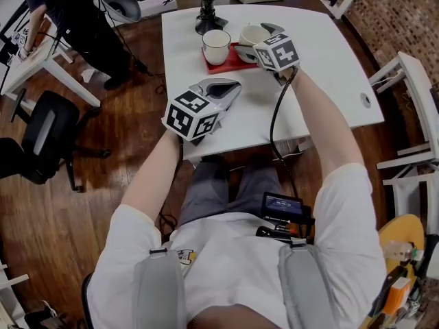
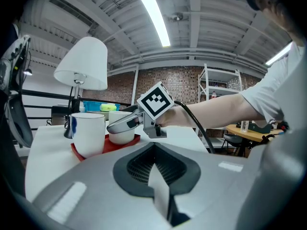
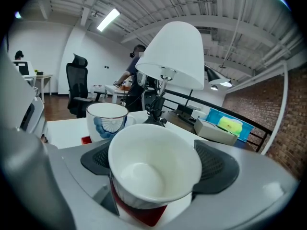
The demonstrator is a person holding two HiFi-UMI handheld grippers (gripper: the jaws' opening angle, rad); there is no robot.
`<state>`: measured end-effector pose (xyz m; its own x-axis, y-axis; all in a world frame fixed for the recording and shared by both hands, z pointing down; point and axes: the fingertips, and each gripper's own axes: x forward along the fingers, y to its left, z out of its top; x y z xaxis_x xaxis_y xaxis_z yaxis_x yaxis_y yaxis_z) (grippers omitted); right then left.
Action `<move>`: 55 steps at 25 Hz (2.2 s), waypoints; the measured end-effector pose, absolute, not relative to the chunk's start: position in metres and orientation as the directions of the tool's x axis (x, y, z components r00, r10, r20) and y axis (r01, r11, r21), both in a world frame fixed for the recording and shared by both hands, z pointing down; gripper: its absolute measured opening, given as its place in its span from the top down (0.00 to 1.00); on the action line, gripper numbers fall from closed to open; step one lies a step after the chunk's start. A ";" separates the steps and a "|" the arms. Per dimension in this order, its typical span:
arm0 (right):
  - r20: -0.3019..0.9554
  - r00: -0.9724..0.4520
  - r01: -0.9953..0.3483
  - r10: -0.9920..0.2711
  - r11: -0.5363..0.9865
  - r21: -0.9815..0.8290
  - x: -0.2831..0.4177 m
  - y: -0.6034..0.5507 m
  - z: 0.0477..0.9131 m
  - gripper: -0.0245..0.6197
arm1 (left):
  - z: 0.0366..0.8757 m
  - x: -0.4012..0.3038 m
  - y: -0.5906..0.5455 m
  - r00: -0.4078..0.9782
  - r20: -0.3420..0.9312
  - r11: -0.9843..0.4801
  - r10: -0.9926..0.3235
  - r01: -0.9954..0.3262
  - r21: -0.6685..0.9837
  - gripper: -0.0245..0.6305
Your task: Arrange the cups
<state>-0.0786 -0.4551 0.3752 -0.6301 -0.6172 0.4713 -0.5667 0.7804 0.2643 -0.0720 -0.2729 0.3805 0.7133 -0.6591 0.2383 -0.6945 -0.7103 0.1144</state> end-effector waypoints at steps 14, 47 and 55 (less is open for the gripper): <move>0.452 -0.511 -0.695 -0.731 0.661 0.282 -0.070 -0.463 0.373 0.18 | 0.381 -0.072 -0.273 0.709 0.242 -0.706 -0.662 -0.699 0.116 0.96; 0.300 -0.630 -0.732 -0.716 0.677 0.075 0.062 -0.337 0.373 0.76 | 0.375 -0.066 -0.275 0.681 0.237 -0.677 -0.693 -0.728 0.109 0.96; 0.240 -0.669 -0.728 -0.704 0.685 -0.022 0.058 -0.324 0.378 0.96 | 0.380 -0.076 -0.278 0.649 0.231 -0.643 -0.724 -0.758 0.115 0.96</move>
<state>0.0576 -0.3243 0.3782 -0.6688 -0.7037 0.2397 -0.7285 0.6847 -0.0223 -0.0761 -0.2780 0.3798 0.6494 -0.7245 0.2313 -0.7576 -0.6426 0.1145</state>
